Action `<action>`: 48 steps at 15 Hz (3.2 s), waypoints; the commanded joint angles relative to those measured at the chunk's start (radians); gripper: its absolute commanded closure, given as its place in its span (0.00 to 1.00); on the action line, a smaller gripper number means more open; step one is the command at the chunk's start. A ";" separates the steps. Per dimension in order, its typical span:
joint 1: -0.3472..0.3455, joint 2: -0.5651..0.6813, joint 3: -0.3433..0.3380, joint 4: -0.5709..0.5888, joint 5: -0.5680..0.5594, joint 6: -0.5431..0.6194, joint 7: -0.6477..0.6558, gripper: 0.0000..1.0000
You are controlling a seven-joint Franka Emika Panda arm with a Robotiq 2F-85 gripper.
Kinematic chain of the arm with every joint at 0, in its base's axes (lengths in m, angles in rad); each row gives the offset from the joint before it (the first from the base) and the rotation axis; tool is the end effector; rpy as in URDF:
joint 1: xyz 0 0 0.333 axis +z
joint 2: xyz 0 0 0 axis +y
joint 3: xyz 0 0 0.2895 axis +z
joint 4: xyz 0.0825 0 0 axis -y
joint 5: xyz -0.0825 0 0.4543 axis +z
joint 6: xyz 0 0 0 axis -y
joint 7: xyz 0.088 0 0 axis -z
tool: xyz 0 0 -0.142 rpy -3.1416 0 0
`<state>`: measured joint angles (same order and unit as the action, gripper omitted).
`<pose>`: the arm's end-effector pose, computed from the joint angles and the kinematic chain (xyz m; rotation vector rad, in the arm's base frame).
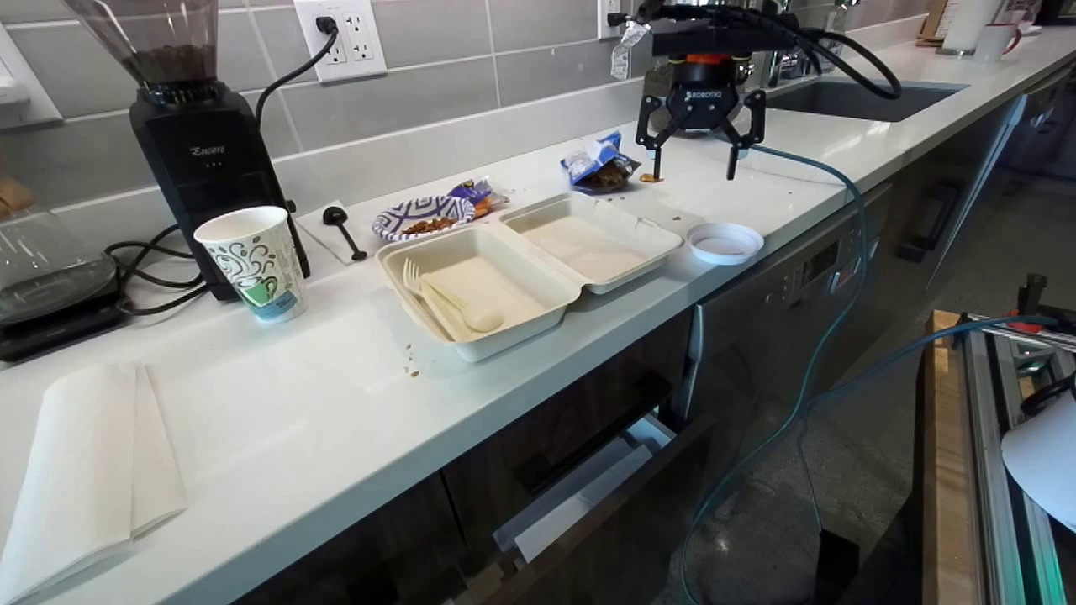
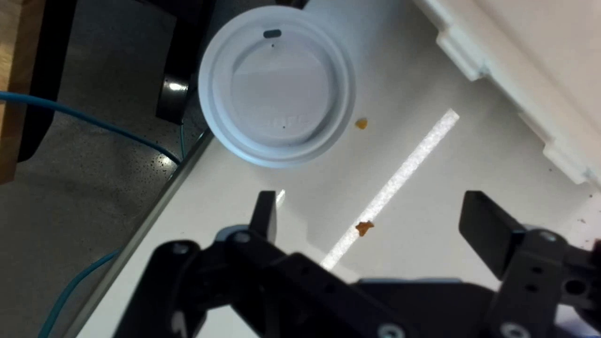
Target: Close the takeaway pack
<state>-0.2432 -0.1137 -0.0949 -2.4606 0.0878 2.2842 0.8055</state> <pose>0.4832 -0.1637 0.2233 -2.5406 1.7423 0.1221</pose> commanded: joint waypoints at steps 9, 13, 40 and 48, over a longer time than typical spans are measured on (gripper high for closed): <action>0.060 0.137 -0.028 0.048 0.321 0.089 -0.063 0.00; 0.072 0.184 -0.030 0.074 0.323 0.122 0.000 0.00; 0.050 0.280 -0.064 0.141 0.614 -0.045 -0.040 0.00; 0.050 0.301 -0.066 0.170 0.737 -0.089 -0.092 0.00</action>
<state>-0.1915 0.1627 -0.1520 -2.3167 0.7718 2.2307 0.7475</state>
